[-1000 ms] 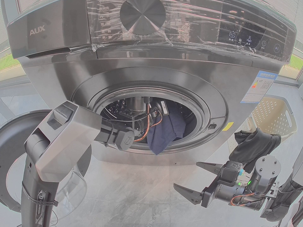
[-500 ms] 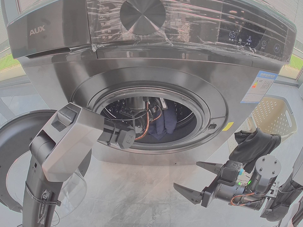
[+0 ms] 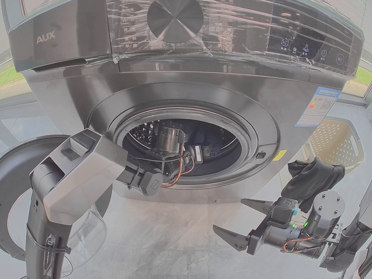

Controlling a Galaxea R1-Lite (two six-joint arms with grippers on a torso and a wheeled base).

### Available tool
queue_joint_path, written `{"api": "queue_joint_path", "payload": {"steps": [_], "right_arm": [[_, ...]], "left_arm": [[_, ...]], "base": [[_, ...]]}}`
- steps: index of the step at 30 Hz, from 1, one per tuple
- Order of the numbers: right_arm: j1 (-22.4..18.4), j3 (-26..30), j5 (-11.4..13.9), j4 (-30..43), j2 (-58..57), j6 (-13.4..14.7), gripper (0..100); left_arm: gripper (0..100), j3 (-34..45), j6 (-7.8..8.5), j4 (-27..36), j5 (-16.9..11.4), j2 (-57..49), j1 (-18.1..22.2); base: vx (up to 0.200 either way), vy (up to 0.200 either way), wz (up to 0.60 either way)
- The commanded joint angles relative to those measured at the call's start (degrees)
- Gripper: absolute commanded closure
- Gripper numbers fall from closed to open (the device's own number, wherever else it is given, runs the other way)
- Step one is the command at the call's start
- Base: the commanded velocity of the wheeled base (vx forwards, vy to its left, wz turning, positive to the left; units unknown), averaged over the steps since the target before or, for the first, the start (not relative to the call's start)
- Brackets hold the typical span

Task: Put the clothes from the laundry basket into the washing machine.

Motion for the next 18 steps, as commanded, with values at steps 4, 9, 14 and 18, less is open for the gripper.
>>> {"api": "queue_joint_path", "payload": {"steps": [4, 9, 14, 18], "right_arm": [[0.03, 0.07, 0.01, -0.03, 0.20, 0.03, 0], [-0.06, 0.07, 0.09, -0.03, 0.02, 0.03, 0], [0.03, 0.07, 0.01, -0.03, 0.20, 0.03, 0], [0.12, 0.07, 0.01, -0.65, 0.29, -0.06, 0]], "left_arm": [[0, -2.70, 0.89, -0.62, 0.03, 4.20, 0.62], [100, -5.69, 1.77, -1.59, -1.02, 5.25, 1.41], [100, -7.45, 1.59, -1.76, -1.37, 6.39, 1.68], [100, -13.07, 1.33, -2.38, -0.84, 8.59, 3.08]], "base": [[0.000, 0.000, 0.00], [0.000, 0.000, 0.00], [0.000, 0.000, 0.00], [0.000, 0.000, 0.00]]}}
